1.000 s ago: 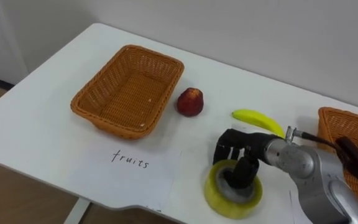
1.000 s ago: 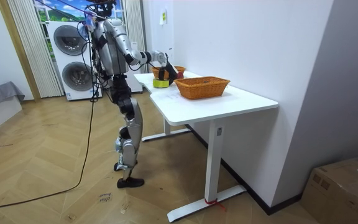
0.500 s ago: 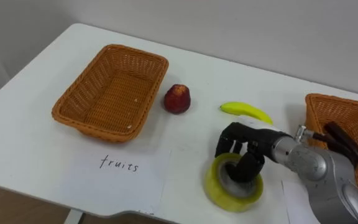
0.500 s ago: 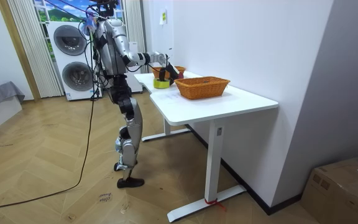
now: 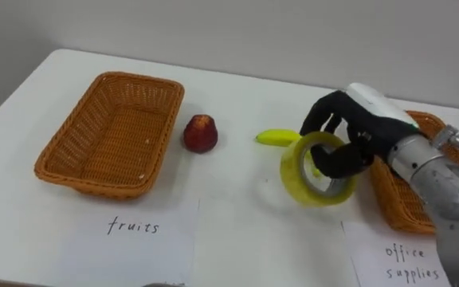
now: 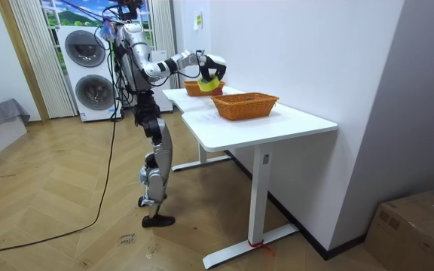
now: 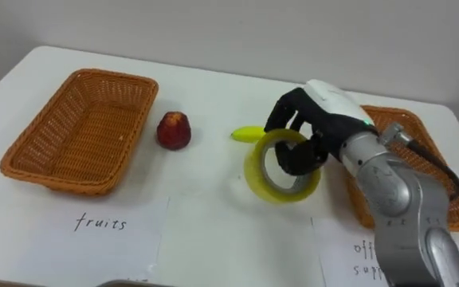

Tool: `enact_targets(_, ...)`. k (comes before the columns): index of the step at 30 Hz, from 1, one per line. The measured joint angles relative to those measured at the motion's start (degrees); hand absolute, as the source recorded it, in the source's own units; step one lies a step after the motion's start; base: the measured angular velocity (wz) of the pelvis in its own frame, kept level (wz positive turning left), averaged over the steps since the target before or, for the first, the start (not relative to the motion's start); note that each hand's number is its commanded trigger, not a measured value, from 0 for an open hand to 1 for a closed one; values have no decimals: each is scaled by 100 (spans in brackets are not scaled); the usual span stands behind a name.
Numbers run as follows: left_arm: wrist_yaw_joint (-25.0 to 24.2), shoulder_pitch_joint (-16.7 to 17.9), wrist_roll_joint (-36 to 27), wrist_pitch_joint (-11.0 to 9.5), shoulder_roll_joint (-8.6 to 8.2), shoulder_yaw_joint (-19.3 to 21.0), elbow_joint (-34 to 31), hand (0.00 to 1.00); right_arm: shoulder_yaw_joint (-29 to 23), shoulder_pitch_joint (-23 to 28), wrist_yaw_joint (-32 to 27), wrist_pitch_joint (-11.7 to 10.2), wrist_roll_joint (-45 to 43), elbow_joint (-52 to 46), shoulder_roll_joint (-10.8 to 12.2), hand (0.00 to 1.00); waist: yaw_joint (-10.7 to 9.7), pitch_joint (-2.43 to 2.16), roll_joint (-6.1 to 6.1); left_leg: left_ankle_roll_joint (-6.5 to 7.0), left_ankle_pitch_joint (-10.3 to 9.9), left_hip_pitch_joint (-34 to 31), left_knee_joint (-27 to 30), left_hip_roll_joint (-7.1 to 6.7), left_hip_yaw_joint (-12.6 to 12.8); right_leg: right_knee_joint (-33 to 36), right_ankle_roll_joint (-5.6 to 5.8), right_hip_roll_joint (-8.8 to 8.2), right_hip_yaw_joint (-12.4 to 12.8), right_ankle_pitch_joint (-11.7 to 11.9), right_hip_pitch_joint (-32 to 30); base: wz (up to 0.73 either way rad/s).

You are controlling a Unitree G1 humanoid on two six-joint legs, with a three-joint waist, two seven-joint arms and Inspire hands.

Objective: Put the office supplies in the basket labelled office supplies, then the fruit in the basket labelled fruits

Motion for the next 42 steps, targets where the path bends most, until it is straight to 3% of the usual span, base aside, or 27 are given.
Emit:
enact_targets(9,47,110,0,-8,8,57,42,0,-522,-11,-673,-64,260,-5,-184,100,-29,42,-139,-1,-2,5,-59,6,-1,-39,-13,15,-6,9,-29,0)
enact_targets(15,39,80,3,-10,6,227,306,0,-618,-25,-1019,-110,813,60,-356,100,-59,24,-195,-2,-1,0,-42,4,-26,-65,-7,21,12,11,-29,0)
enact_targets(20,-89,95,-64,-4,20,263,495,0,-639,-343,-1405,-156,849,695,-505,100,-162,33,-199,-2,-1,81,-50,3,-32,-108,-5,20,16,13,25,-1)
enact_targets(26,-234,130,-126,-6,17,260,449,0,-651,-346,-1613,-180,937,732,-694,100,-313,60,-157,-3,-2,57,-50,8,-15,-97,-5,23,24,13,-15,-1)
enact_targets(30,-231,131,-110,-6,17,281,336,0,-865,-345,-1643,-175,994,738,-775,100,-394,43,-163,-3,-4,-56,-50,10,-11,-72,-10,25,32,30,-141,-1)
enact_targets(32,-226,134,-113,-4,17,330,335,0,-866,-346,-1682,-188,1113,854,-1013,100,-424,19,-158,-3,-4,-46,-49,10,0,-72,-9,31,68,35,-143,-5)
enact_targets(35,-211,97,-118,-1,26,457,284,0,-869,-346,-1727,-178,1168,1176,-1197,100,-427,-14,-201,-4,-4,-44,-50,21,7,-88,-14,49,120,40,-145,-4)
enact_targets(42,-206,81,-130,-3,47,486,157,0,-868,-346,-1729,-177,1274,1723,-1207,100,-430,-9,-193,-4,-4,-48,-48,32,17,-77,-15,62,148,47,-136,-3)
